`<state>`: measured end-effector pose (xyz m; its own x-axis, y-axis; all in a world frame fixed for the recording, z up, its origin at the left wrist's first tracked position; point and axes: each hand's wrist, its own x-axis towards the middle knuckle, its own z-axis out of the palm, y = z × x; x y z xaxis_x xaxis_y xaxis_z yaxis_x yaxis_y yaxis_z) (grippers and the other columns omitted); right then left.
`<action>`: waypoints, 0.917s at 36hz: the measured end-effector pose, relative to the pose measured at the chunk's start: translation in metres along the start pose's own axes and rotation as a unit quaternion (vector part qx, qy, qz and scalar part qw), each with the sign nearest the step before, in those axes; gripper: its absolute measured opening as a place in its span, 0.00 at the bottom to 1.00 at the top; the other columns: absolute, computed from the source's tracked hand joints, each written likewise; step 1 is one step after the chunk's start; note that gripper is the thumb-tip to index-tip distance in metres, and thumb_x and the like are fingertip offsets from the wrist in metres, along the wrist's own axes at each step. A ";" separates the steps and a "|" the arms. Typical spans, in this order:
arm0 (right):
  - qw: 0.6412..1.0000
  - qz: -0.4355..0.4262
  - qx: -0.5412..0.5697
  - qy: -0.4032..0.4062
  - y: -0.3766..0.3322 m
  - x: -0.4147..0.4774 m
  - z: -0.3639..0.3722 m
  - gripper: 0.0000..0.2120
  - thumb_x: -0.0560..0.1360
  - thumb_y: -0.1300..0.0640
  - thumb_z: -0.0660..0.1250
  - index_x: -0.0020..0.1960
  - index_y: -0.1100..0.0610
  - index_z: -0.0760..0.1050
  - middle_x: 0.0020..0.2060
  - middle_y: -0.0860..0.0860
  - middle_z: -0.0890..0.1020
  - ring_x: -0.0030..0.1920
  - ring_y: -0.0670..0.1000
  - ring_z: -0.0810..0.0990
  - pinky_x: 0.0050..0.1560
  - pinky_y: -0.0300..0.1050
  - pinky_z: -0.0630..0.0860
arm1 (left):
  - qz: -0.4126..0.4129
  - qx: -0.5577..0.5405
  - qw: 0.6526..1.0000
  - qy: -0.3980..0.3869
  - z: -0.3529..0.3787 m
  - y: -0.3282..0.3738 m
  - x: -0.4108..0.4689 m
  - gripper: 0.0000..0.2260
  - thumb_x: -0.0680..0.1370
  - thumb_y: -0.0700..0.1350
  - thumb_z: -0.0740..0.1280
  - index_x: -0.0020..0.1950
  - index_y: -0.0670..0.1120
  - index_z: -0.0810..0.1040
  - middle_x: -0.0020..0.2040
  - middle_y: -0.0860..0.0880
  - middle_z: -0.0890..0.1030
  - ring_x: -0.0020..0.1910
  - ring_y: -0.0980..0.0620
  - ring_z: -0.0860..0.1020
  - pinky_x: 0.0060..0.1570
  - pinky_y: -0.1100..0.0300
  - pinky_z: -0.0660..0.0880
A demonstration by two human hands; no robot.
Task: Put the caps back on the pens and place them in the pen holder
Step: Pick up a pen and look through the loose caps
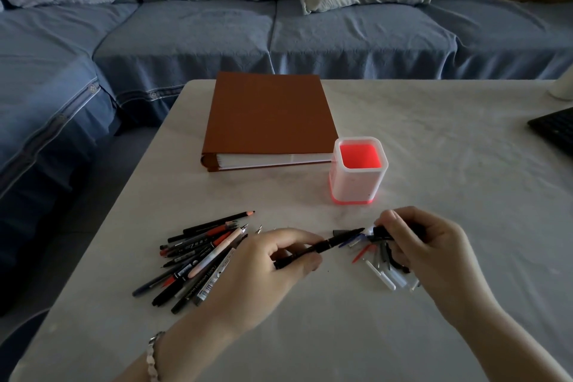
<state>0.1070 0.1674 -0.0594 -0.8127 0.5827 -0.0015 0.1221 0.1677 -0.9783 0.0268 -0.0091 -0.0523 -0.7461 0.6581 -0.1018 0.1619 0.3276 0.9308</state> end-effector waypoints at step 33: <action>0.964 -0.087 -0.152 -0.201 0.041 -0.021 0.014 0.14 0.74 0.50 0.54 0.39 0.59 0.71 0.34 0.33 0.78 0.33 0.42 0.73 0.34 0.32 0.67 | -0.292 -0.263 0.904 -0.167 0.019 -0.031 0.000 0.11 0.73 0.37 0.65 0.33 0.45 0.81 0.26 0.48 0.77 0.18 0.58 0.59 0.20 0.73 0.52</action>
<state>0.1207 0.1507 -0.1022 -0.9835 0.1802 0.0176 0.0753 0.4953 -0.8654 0.0339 -0.0063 -0.0880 -0.3543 0.6738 -0.6484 -0.5911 0.3759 0.7137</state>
